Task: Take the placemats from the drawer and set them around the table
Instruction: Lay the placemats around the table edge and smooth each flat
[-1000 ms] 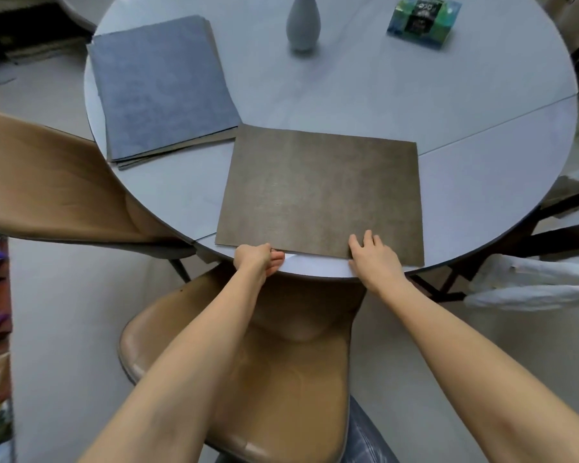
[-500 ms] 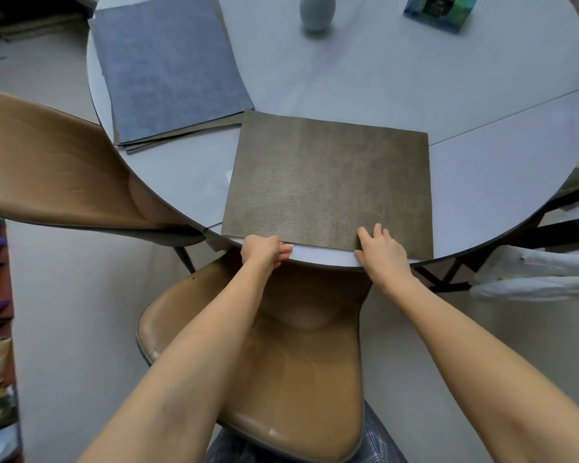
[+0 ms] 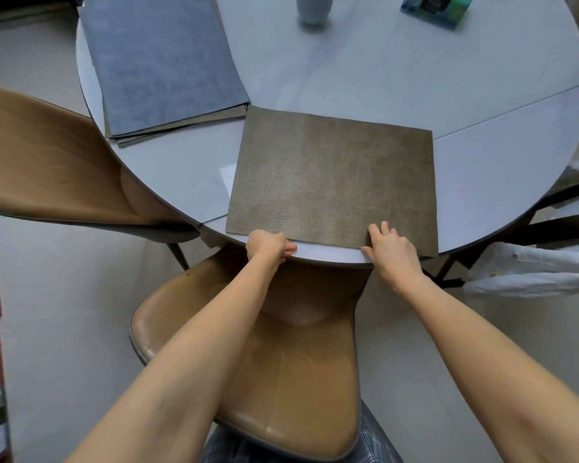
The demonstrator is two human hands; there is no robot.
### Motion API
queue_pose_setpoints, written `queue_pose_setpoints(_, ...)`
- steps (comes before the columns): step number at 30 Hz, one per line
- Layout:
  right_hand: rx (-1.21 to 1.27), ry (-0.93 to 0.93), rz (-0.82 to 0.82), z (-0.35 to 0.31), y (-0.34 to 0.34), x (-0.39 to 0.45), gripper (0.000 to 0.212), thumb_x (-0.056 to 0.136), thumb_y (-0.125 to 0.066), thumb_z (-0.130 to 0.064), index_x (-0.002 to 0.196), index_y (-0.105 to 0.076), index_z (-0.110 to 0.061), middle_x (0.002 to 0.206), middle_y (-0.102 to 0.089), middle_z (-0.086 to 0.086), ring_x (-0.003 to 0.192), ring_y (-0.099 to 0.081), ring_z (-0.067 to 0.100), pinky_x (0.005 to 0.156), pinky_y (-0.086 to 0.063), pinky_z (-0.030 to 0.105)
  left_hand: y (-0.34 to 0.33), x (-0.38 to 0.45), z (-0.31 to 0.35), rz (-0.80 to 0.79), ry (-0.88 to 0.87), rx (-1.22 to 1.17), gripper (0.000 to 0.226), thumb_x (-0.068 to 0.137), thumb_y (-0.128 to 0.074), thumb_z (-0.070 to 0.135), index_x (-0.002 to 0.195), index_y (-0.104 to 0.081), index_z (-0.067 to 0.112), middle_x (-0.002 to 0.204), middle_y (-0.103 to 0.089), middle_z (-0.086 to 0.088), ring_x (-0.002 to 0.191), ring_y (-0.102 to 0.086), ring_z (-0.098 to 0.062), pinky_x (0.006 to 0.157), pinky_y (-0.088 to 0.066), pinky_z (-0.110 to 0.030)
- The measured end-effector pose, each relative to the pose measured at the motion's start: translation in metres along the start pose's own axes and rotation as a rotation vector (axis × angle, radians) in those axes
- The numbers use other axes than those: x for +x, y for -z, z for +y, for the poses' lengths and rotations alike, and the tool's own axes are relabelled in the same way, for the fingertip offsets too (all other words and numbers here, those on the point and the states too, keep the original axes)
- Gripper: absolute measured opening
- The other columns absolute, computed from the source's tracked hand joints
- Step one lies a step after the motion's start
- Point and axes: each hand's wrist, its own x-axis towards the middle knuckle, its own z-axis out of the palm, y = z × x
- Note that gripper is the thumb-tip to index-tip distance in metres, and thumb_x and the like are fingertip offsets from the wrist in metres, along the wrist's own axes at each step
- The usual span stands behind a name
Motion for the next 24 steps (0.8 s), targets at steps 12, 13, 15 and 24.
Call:
queue_pose_setpoints(12, 0.021, -0.039, 0.012, 0.007, -0.006, -0.004, 0.043, 0.099, -0.044, -0.029, 0.135, -0.036, -0.006, 0.139, -0.040, 0.023, 0.123, -0.046, 0.034, 0.088, -0.049, 0.040, -0.009, 0.000, -0.007, 0.045, -0.058, 0.043, 0.018, 0.092, -0.055, 0.015, 0.088, -0.068, 0.003, 0.056, -0.068, 0.000, 0.062, -0.066, -0.013, 0.075, -0.060, -0.033)
queue_pose_setpoints(13, 0.020, -0.045, 0.012, 0.007, -0.007, -0.005, 0.044, 0.099, -0.044, -0.029, 0.135, -0.035, -0.006, 0.139, -0.040, 0.023, 0.124, -0.045, 0.035, 0.088, -0.048, 0.040, -0.009, 0.001, -0.008, 0.047, -0.066, 0.056, 0.019, 0.093, -0.055, 0.016, 0.089, -0.068, 0.003, 0.059, -0.069, -0.001, 0.063, -0.066, -0.013, 0.075, -0.060, -0.034)
queue_pose_setpoints(15, 0.017, -0.050, 0.009, 0.007, -0.008, -0.006, 0.044, 0.099, -0.044, -0.030, 0.135, -0.035, -0.005, 0.138, -0.040, 0.023, 0.123, -0.045, 0.034, 0.088, -0.048, 0.040, -0.009, 0.002, -0.008, 0.044, -0.081, 0.079, 0.019, 0.093, -0.055, 0.017, 0.088, -0.068, 0.003, 0.062, -0.070, -0.001, 0.066, -0.068, -0.014, 0.076, -0.060, -0.034)
queue_pose_setpoints(24, 0.046, -0.040, 0.037, 0.011, -0.011, -0.007, 0.039, 0.099, -0.045, -0.028, 0.130, -0.038, -0.005, 0.131, -0.044, 0.022, 0.117, -0.047, 0.034, 0.082, -0.048, 0.040, -0.010, 0.003, -0.009, 0.046, -0.078, 0.090, 0.018, 0.090, -0.054, 0.013, 0.078, -0.066, 0.006, 0.045, -0.065, 0.006, 0.066, -0.068, -0.014, 0.075, -0.060, -0.032)
